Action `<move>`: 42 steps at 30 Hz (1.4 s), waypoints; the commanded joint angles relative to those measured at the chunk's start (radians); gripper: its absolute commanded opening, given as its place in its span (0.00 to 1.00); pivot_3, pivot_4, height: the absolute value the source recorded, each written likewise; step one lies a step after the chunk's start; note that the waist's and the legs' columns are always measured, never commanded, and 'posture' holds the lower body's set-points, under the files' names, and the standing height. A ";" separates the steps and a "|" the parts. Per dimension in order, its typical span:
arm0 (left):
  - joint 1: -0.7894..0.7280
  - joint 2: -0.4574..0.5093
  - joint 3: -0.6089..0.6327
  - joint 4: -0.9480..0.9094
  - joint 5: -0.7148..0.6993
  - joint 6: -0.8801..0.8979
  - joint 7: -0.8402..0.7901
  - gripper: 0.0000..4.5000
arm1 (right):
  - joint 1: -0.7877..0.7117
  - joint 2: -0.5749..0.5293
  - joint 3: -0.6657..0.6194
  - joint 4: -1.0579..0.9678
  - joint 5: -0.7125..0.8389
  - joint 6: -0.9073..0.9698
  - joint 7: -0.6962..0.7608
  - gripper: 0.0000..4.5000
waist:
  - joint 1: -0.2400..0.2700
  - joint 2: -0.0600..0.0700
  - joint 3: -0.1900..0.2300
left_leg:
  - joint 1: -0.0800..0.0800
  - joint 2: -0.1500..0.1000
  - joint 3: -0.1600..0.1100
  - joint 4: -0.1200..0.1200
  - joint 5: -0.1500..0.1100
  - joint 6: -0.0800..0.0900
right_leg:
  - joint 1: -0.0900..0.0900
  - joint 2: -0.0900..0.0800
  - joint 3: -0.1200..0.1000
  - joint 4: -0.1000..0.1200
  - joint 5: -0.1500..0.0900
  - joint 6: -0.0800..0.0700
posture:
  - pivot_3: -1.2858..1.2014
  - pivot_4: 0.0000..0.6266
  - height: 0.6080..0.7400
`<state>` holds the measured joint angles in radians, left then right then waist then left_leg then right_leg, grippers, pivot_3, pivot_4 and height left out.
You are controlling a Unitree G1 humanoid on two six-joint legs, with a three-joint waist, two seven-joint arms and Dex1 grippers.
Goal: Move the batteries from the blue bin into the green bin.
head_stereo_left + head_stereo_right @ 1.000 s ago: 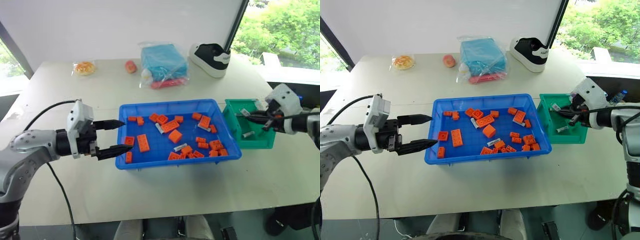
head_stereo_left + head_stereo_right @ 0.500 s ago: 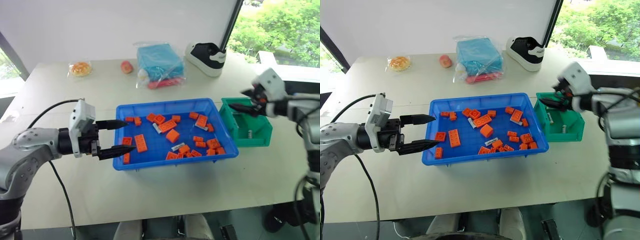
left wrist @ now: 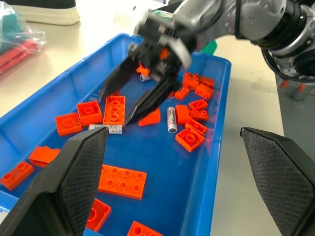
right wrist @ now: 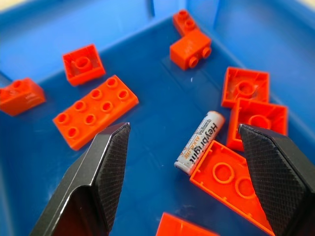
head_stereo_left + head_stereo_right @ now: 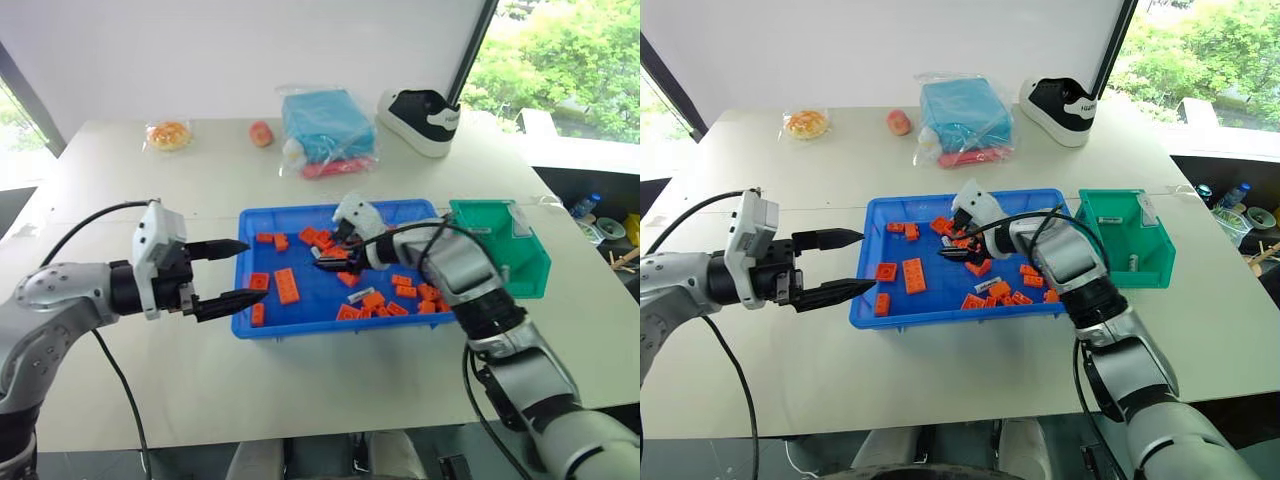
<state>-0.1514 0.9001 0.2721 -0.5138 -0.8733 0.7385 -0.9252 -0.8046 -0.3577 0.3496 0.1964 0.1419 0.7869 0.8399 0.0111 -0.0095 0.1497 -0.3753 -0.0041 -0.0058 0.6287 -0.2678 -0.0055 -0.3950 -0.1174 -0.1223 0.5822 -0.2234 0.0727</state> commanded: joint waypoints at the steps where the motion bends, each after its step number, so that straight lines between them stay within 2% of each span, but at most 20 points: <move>1: -0.003 0.007 0.044 -0.024 -0.014 -0.006 0.013 1.00 | -0.057 0.033 0.006 0.061 -0.021 -0.037 -0.005 0.80 | -0.003 0.000 0.000 | 0.000 0.000 0.000 0.000 0.000 0.000 | 0.000 0.000 0.000 0.000 0.000 0.000 | 0.52 0.24 0.89; 8: 0.017 0.002 0.056 -0.038 -0.015 -0.012 0.026 1.00 | -0.081 0.045 0.028 0.145 -0.060 -0.093 0.016 0.80 | -0.005 0.000 0.000 | 0.000 0.000 0.000 0.000 0.000 0.000 | 0.001 0.001 0.000 0.000 0.000 0.001 | 0.52 0.24 0.89; 15: 0.042 -0.001 0.063 -0.045 -0.010 -0.023 0.031 1.00 | -0.058 0.022 0.019 0.039 -0.052 -0.072 0.049 0.80 | -0.005 0.000 0.000 | 0.001 0.001 0.000 -0.001 0.000 0.000 | 0.000 0.001 0.000 0.000 0.000 0.001 | 0.52 0.24 0.89; 19: 0.044 -0.007 0.053 -0.045 -0.005 -0.031 0.037 1.00 | -0.063 0.024 0.029 0.028 -0.083 -0.129 0.027 0.80 | -0.005 0.000 0.000 | 0.001 0.001 0.000 -0.001 0.000 0.000 | 0.000 0.001 0.000 0.000 0.000 0.001 | 0.52 0.24 0.89; 28: 0.034 -0.005 0.047 -0.028 0.005 -0.041 0.027 1.00 | -0.054 0.039 0.028 -0.052 -0.056 -0.061 0.049 0.80 | -0.004 0.000 0.000 | 0.001 0.001 0.000 -0.001 0.000 0.000 | 0.000 0.001 0.000 0.000 0.000 0.001 | 0.52 0.24 0.89; 38: 0.031 0.001 0.050 -0.025 0.012 -0.041 0.018 1.00 | -0.018 0.058 0.050 0.010 -0.074 -0.071 0.044 0.80 | -0.003 0.000 0.000 | 0.001 0.001 0.000 -0.001 0.000 0.000 | -0.001 0.001 0.000 0.000 0.000 0.001 | 0.52 0.24 0.89; 42: 0.026 -0.002 0.046 -0.025 0.015 -0.041 0.018 1.00 | -0.030 0.059 0.052 0.097 -0.096 -0.109 0.037 0.80 | -0.003 0.000 0.000 | 0.001 0.001 0.000 -0.001 0.000 0.000 | -0.001 0.001 0.000 0.000 0.000 0.000 | 0.52 0.24 0.89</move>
<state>-0.1130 0.8925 0.3020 -0.5278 -0.8588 0.7135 -0.9052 -0.8210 -0.3015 0.4086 0.2791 0.0551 0.7032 0.8815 0.0080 -0.0092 0.1498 -0.3747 -0.0034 -0.0057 0.6281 -0.2678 -0.0055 -0.3955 -0.1165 -0.1219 0.5824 -0.2234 0.0730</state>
